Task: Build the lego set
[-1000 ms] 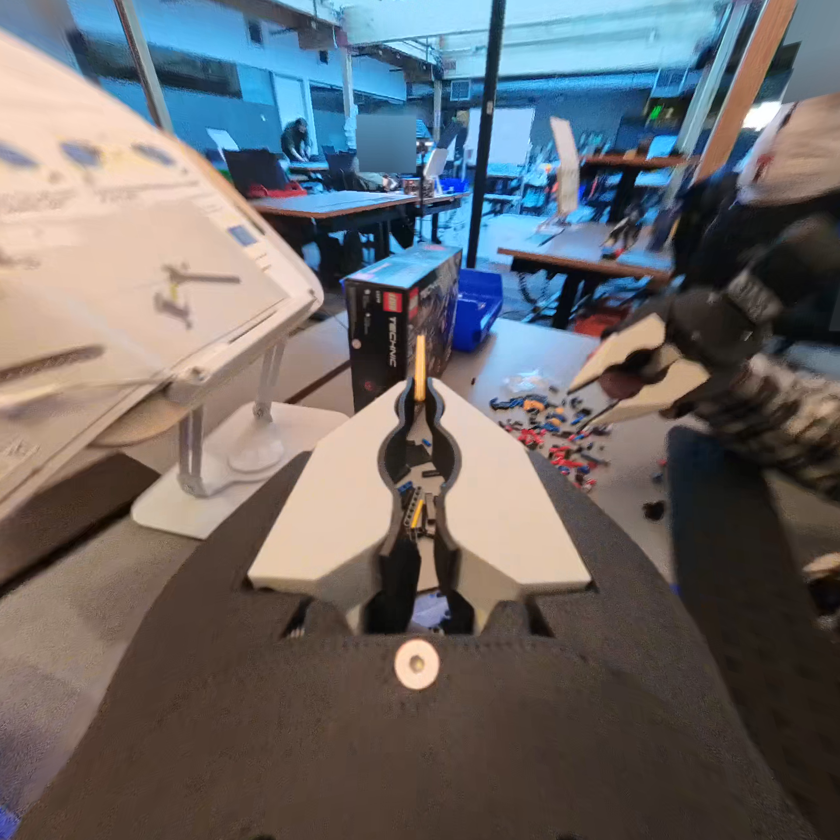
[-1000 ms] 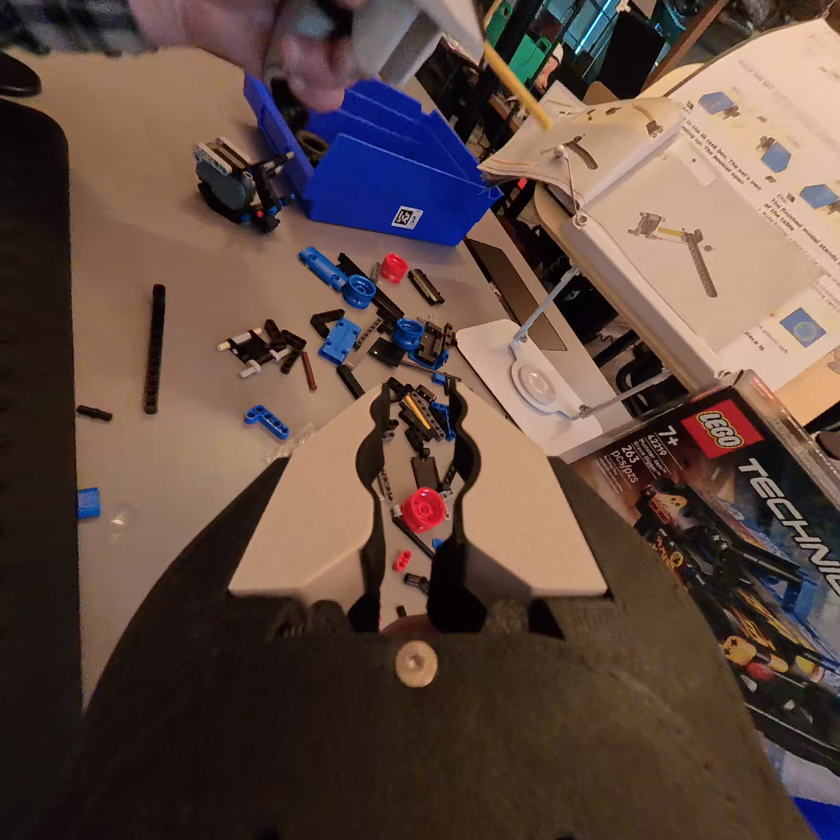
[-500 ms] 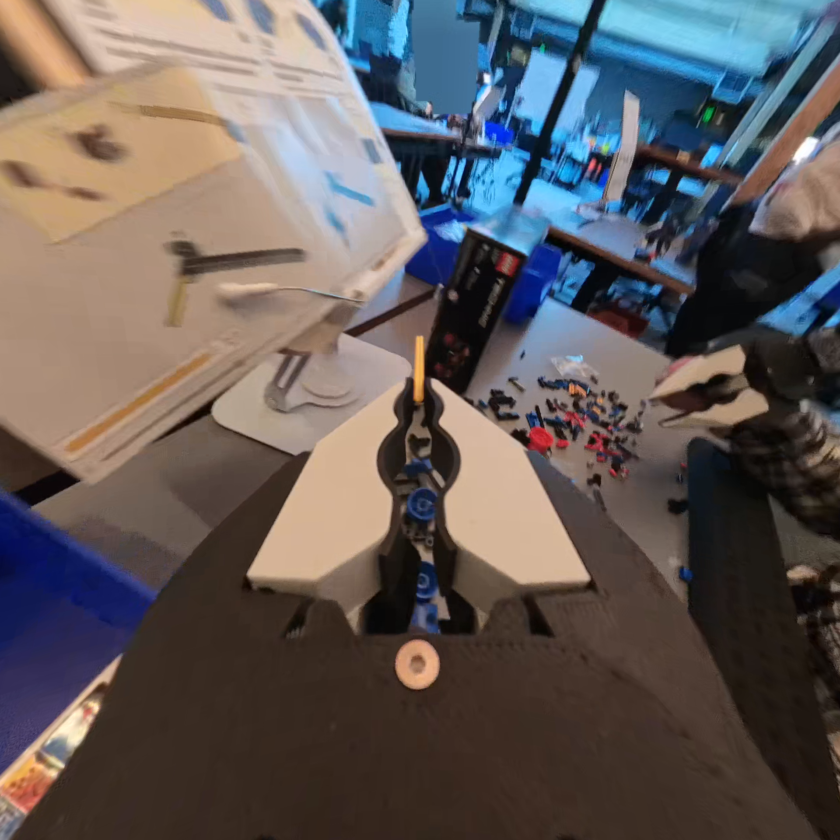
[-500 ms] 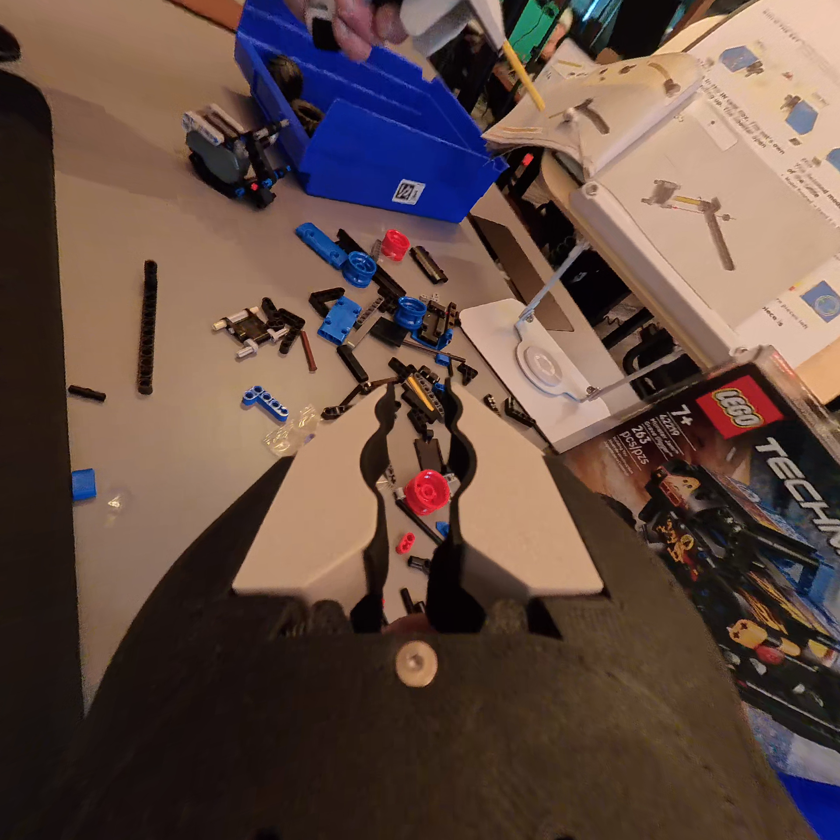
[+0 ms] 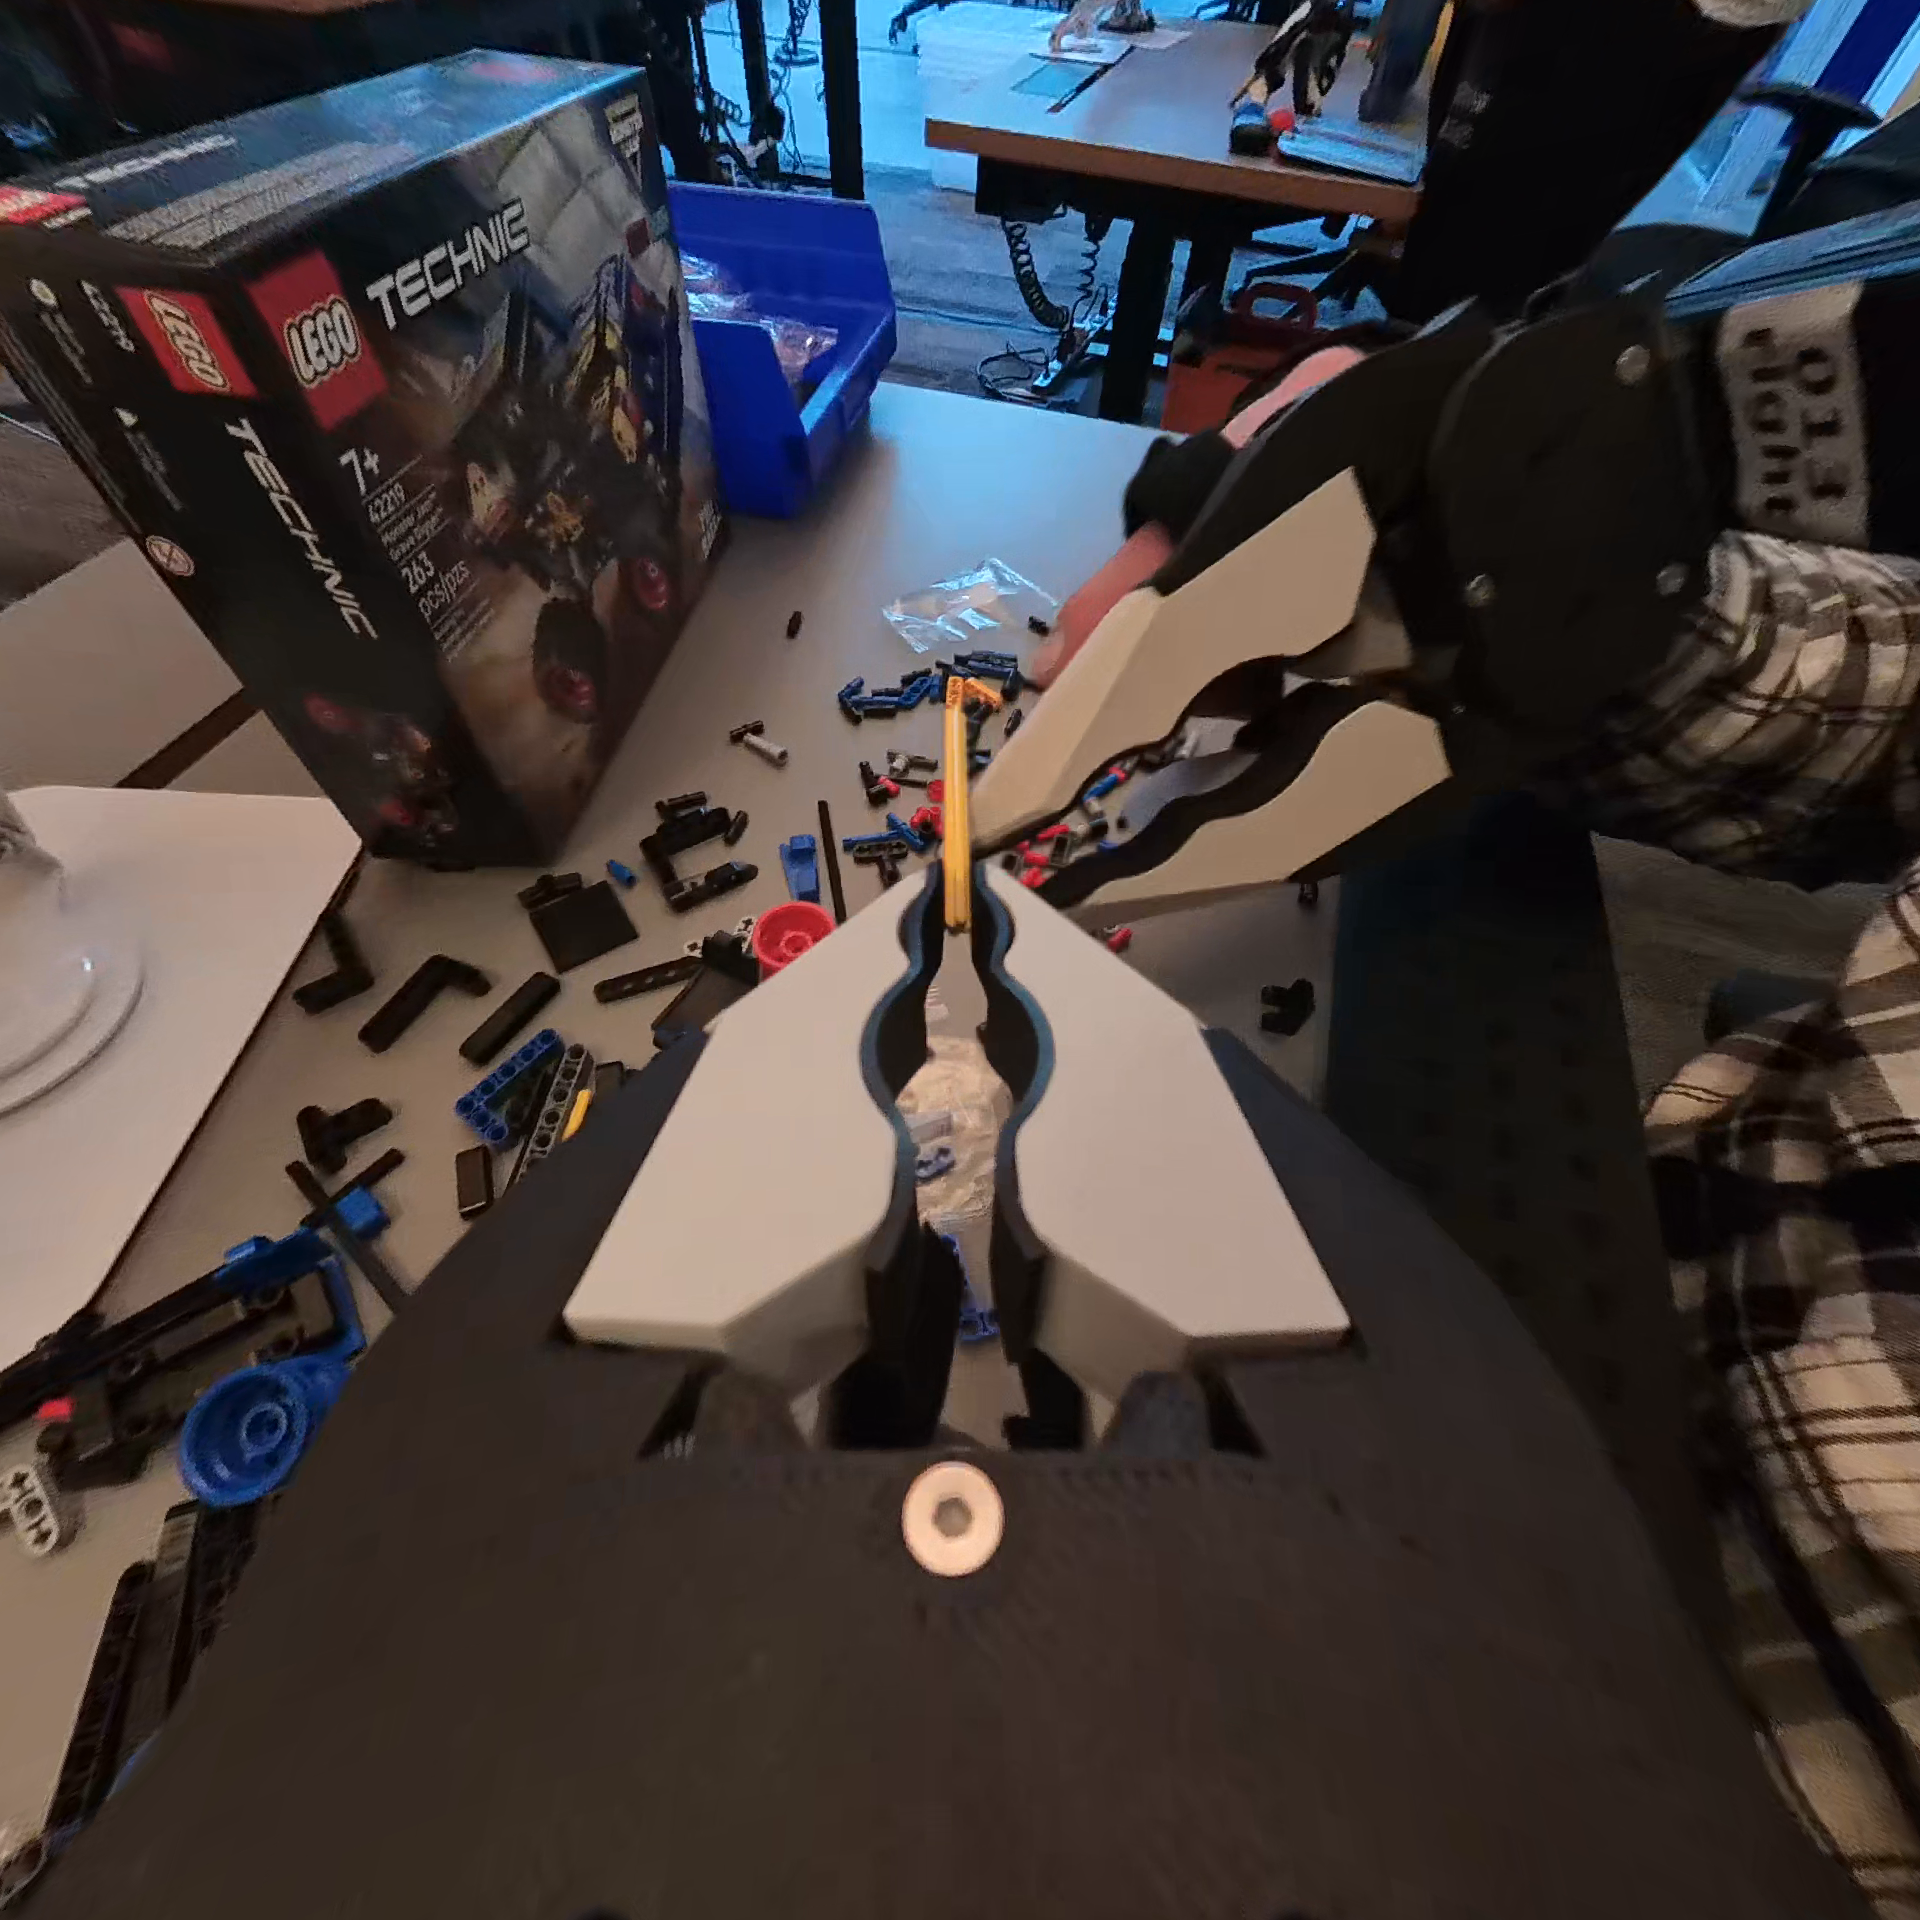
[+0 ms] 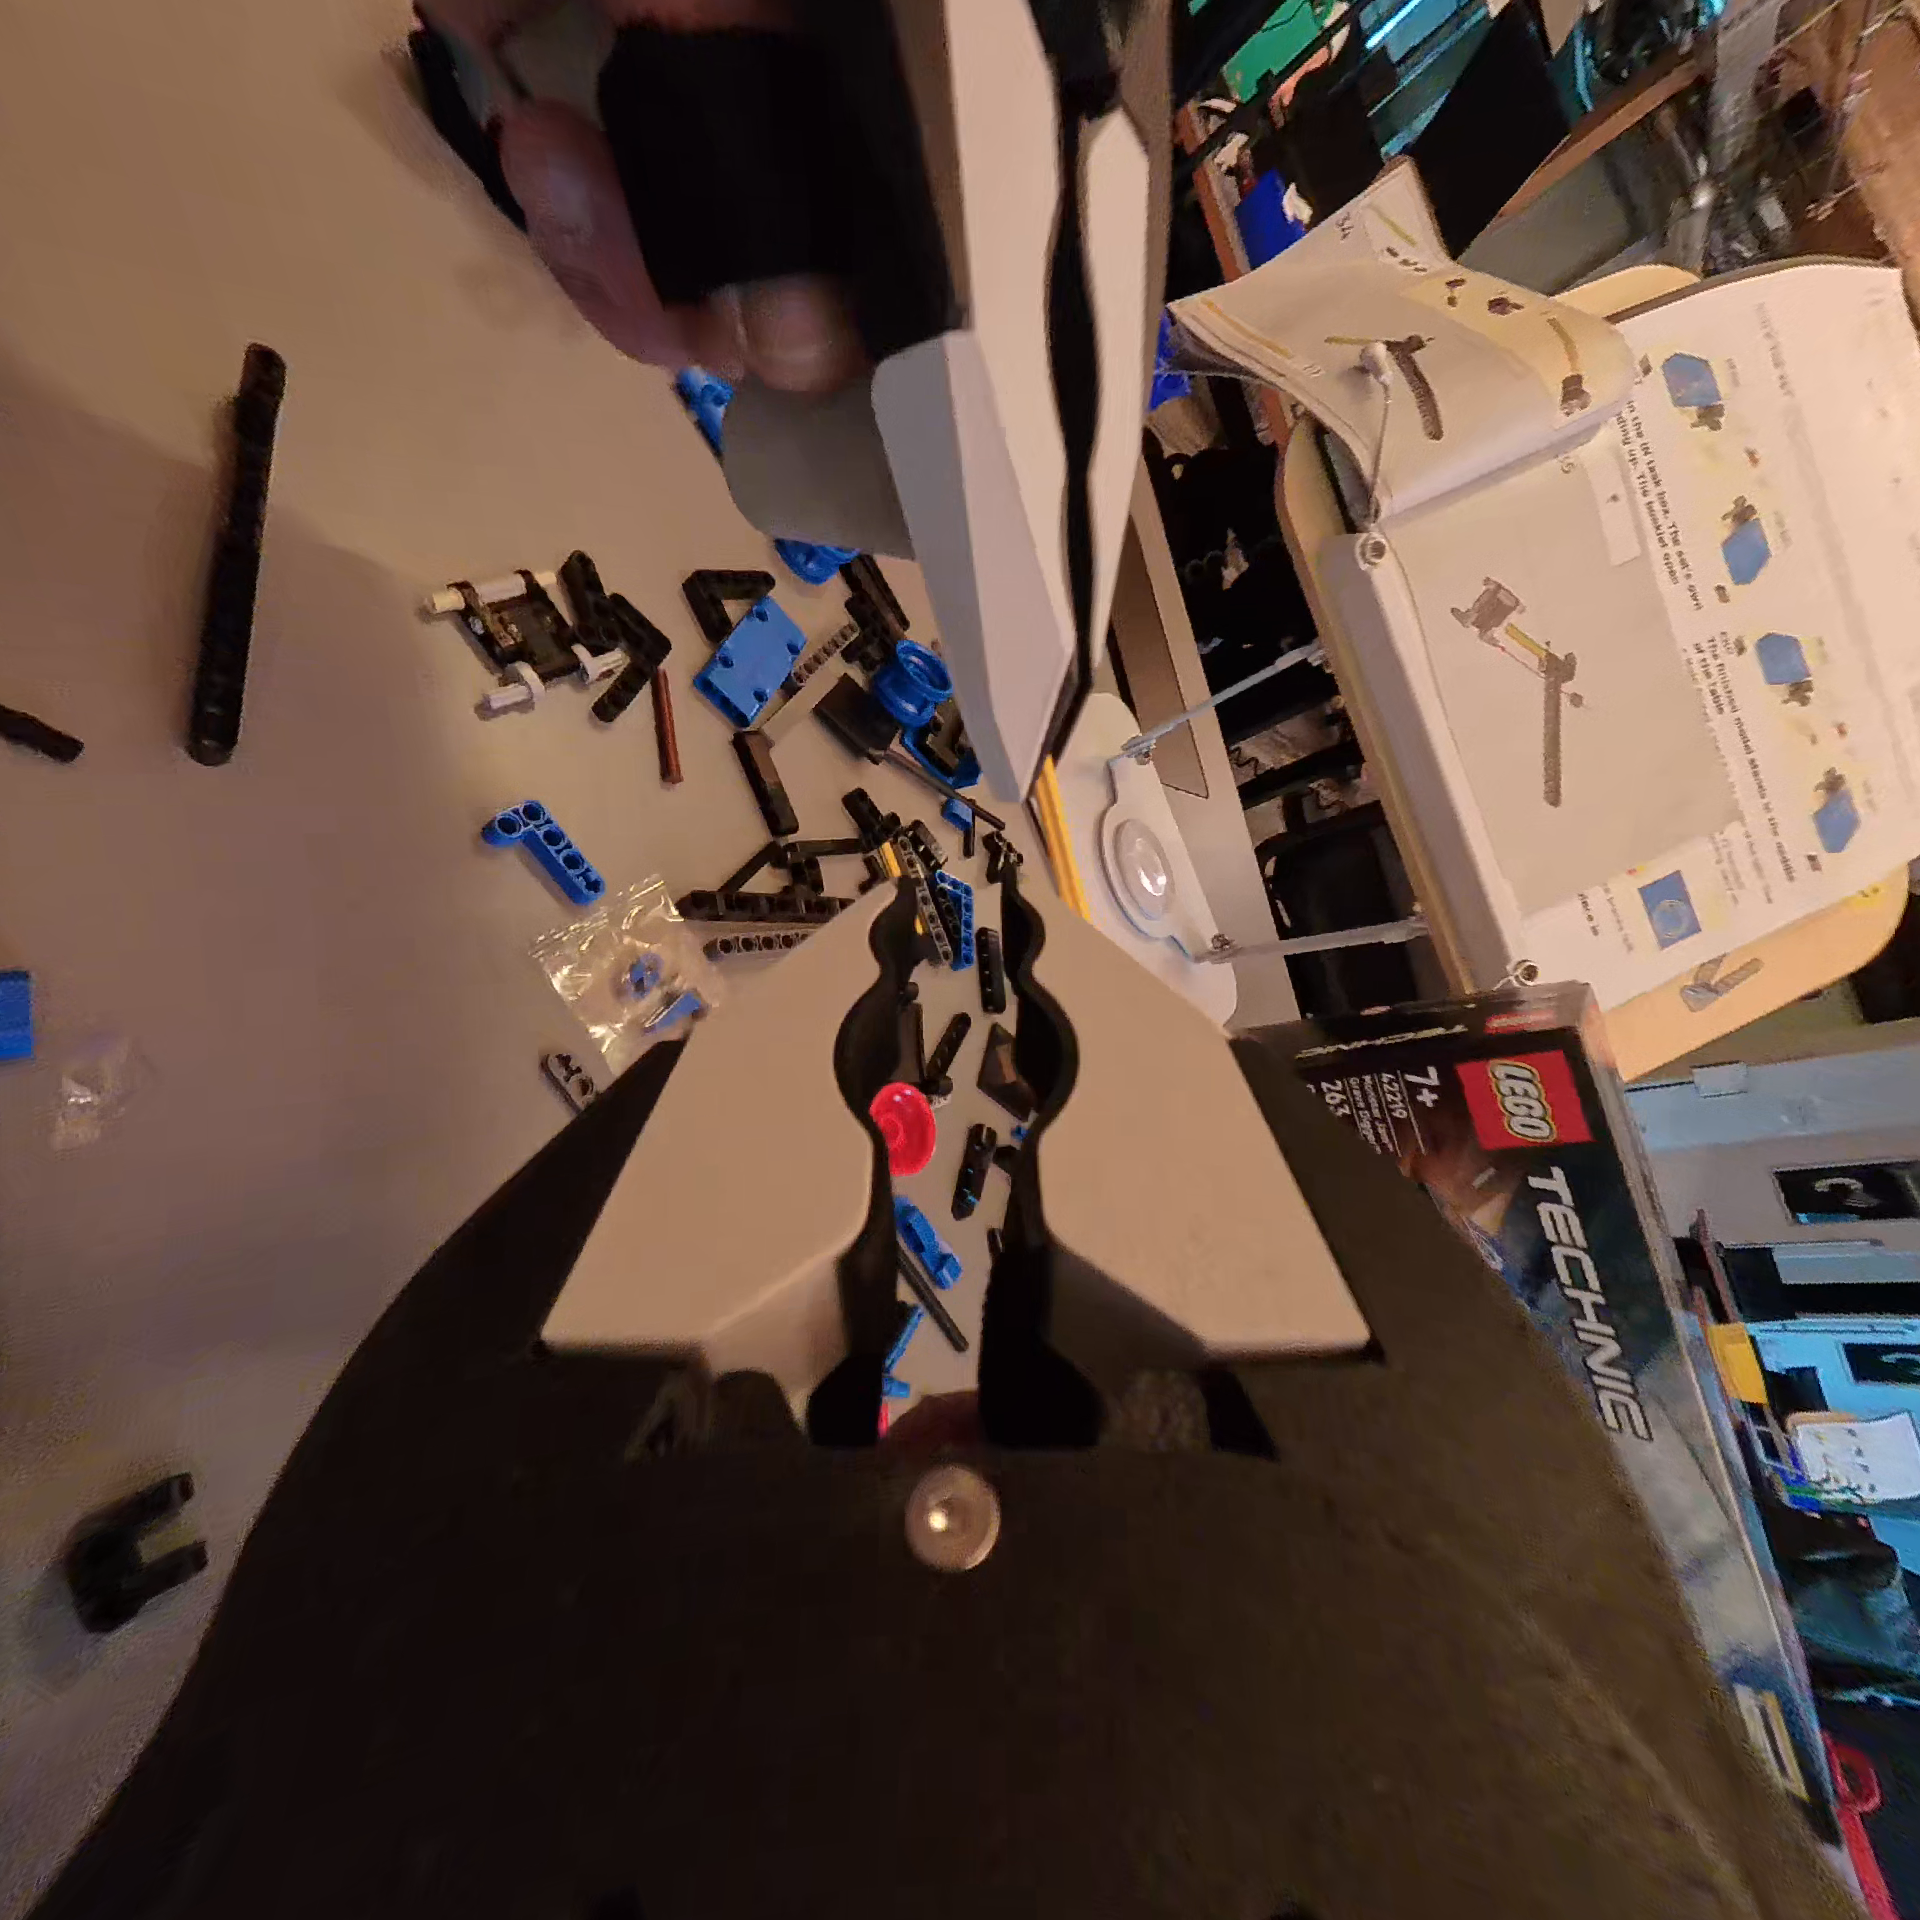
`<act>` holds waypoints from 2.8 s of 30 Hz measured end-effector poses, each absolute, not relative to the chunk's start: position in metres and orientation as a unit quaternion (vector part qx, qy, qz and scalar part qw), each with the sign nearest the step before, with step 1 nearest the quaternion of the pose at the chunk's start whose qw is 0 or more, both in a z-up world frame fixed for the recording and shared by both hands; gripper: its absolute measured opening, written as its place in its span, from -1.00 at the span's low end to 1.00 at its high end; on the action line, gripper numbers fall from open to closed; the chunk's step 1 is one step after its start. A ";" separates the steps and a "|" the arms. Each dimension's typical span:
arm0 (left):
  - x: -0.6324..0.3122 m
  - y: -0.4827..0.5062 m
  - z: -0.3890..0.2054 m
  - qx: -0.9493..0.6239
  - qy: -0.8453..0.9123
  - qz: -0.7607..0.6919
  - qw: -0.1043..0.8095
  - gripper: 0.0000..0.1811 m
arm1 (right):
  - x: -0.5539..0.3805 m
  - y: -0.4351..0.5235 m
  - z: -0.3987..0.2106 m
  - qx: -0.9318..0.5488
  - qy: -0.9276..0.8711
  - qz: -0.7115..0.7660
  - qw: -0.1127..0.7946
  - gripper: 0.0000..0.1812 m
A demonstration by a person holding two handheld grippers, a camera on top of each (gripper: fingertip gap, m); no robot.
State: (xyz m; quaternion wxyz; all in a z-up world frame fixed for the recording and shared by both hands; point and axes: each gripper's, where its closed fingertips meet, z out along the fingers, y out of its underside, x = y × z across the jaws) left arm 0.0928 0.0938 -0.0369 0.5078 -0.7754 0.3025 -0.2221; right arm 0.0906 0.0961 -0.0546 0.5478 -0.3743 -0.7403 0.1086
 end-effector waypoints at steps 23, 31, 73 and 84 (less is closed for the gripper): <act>0.120 0.093 -0.045 -0.759 0.285 -0.293 0.507 -0.72 | 0.113 0.114 -0.041 -0.411 -0.699 0.155 0.565 -0.98; 0.138 0.066 -0.092 -0.794 0.354 -0.224 0.440 -0.63 | 0.162 0.144 -0.048 -0.498 -0.653 0.196 0.535 -0.98; 0.146 0.046 -0.162 -0.826 0.446 -0.038 0.342 -0.55 | 0.192 0.134 -0.095 -0.535 -0.648 0.224 0.494 -0.98; 0.163 0.042 -0.178 -0.847 0.405 -0.056 0.340 -0.73 | 0.192 0.088 -0.145 -0.515 -0.742 0.205 0.378 -0.98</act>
